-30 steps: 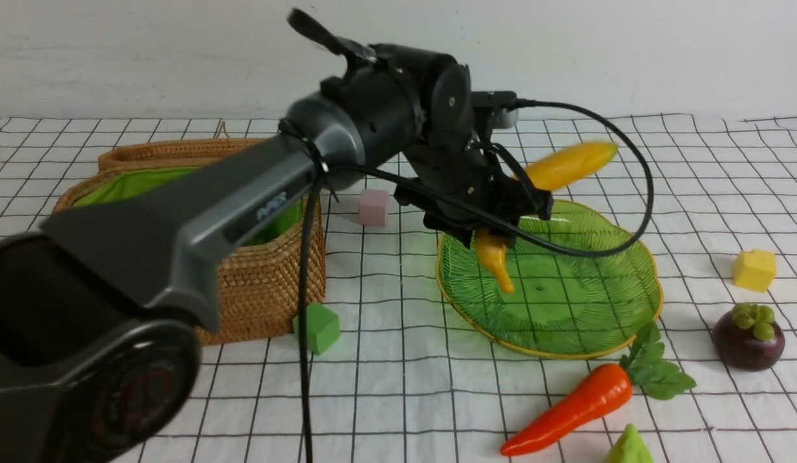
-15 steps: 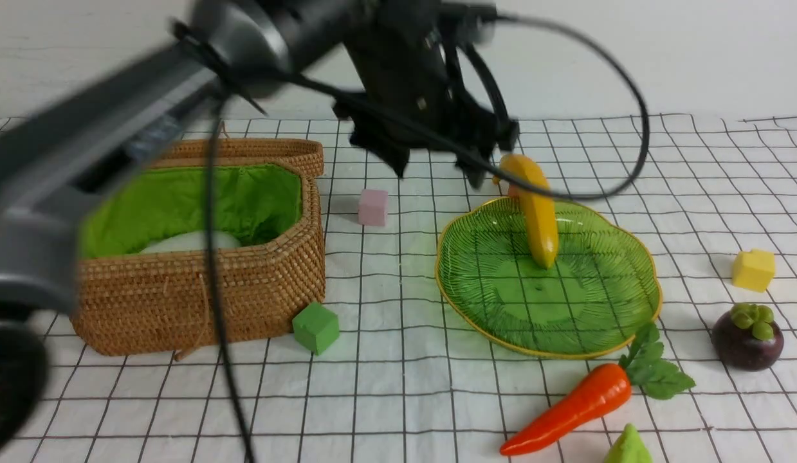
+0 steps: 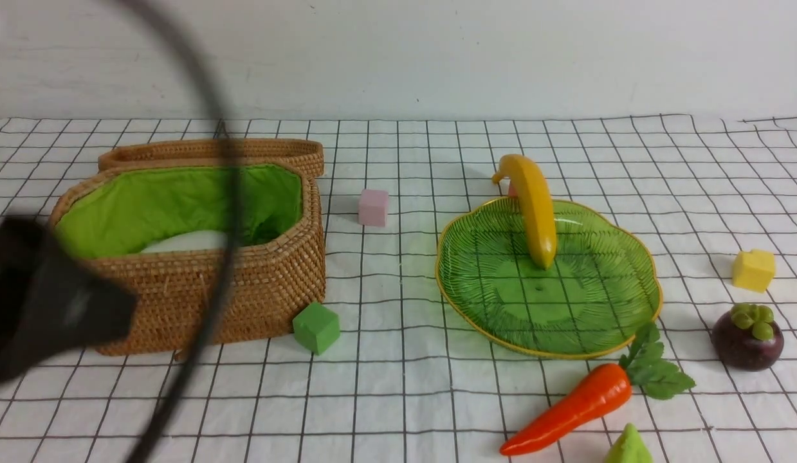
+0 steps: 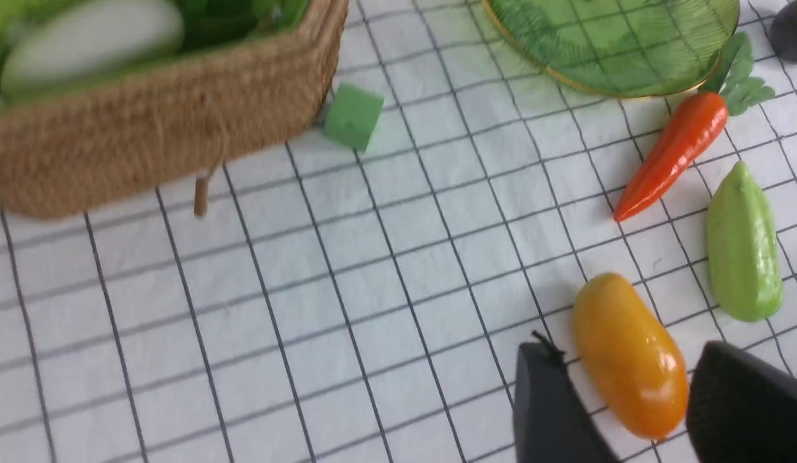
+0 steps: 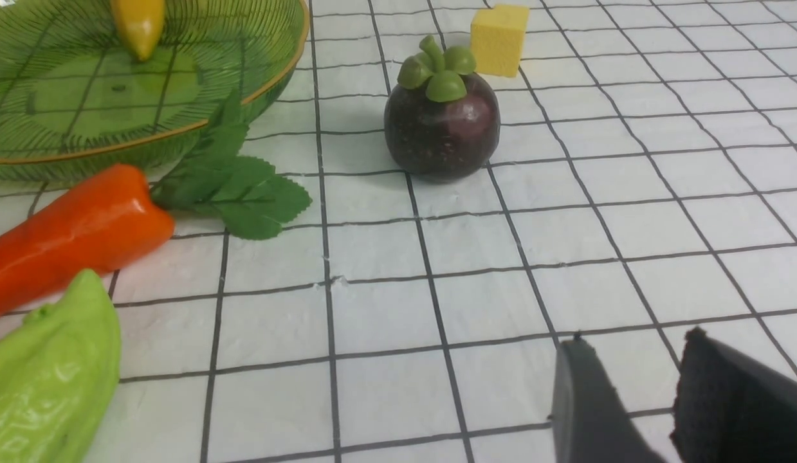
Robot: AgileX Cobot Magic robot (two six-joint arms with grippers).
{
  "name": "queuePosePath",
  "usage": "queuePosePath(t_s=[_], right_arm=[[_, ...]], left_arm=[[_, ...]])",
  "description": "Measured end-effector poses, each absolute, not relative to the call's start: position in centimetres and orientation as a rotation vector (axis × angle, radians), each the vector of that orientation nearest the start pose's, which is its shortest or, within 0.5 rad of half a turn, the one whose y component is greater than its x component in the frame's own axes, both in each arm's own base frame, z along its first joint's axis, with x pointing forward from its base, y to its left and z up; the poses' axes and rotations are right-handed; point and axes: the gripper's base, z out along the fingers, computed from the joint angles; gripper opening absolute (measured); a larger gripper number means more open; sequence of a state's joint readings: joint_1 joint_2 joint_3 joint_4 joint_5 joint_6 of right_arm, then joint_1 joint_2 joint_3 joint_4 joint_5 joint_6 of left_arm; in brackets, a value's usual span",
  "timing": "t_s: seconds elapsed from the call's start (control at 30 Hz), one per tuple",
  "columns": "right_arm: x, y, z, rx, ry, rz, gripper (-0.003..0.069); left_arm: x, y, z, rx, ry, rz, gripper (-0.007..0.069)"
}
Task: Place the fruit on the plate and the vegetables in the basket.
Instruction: Use the right arm to grab a mangosteen and put it into the right plate
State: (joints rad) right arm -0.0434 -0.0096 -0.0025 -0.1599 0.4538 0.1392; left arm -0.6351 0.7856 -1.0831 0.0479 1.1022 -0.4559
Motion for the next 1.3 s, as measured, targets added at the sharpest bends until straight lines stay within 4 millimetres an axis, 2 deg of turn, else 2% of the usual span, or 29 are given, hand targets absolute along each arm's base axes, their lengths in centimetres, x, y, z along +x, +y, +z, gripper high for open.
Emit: queuePosePath(t_s=[0.03, 0.1, 0.13, 0.17, 0.23, 0.27, 0.37, 0.63, 1.03, 1.13, 1.3], right_arm=[[5.0, -0.9, 17.4, 0.084, 1.919, -0.099, 0.0238], [5.0, -0.9, 17.4, 0.084, 1.919, -0.099, 0.0238], [5.0, -0.9, 17.4, 0.084, 1.919, -0.099, 0.0238], [5.0, -0.9, 17.4, 0.084, 1.919, -0.099, 0.0238], [5.0, -0.9, 17.4, 0.084, 1.919, -0.099, 0.0238], [5.0, -0.9, 17.4, 0.084, 1.919, -0.099, 0.0238], [5.0, -0.9, 17.4, 0.084, 1.919, -0.099, 0.0238], [4.9, -0.9, 17.5, 0.084, 1.917, -0.100, 0.0238], [4.9, -0.9, 17.5, 0.084, 1.917, -0.100, 0.0238], [4.9, -0.9, 17.5, 0.084, 1.917, -0.100, 0.0238], [4.9, -0.9, 17.5, 0.084, 1.917, -0.100, 0.0238]], left_arm=[[8.8, -6.0, 38.5, 0.149, 2.322, -0.537, 0.0212], [4.9, -3.2, 34.3, -0.019, 2.204, -0.694, 0.0066], [4.2, -2.7, 33.0, -0.052, 2.179, -0.728, 0.0027], [3.4, -2.1, 31.6, -0.080, 2.155, -0.759, -0.0007], [2.1, -1.1, 29.8, -0.108, 2.092, -0.814, -0.0013], [1.2, -0.5, 29.6, -0.113, 2.023, -0.856, -0.0013], [0.2, 0.4, 29.6, -0.134, 1.929, -0.895, -0.0013], [-0.1, 0.7, 29.1, -0.150, 1.977, -0.868, -0.0013], [0.2, 0.8, 29.6, -0.139, 1.904, -0.865, -0.0013], [0.6, 0.8, 29.5, -0.132, 1.874, -0.837, -0.0013], [1.4, 0.3, 29.4, -0.061, 1.699, -0.594, -0.0013]])
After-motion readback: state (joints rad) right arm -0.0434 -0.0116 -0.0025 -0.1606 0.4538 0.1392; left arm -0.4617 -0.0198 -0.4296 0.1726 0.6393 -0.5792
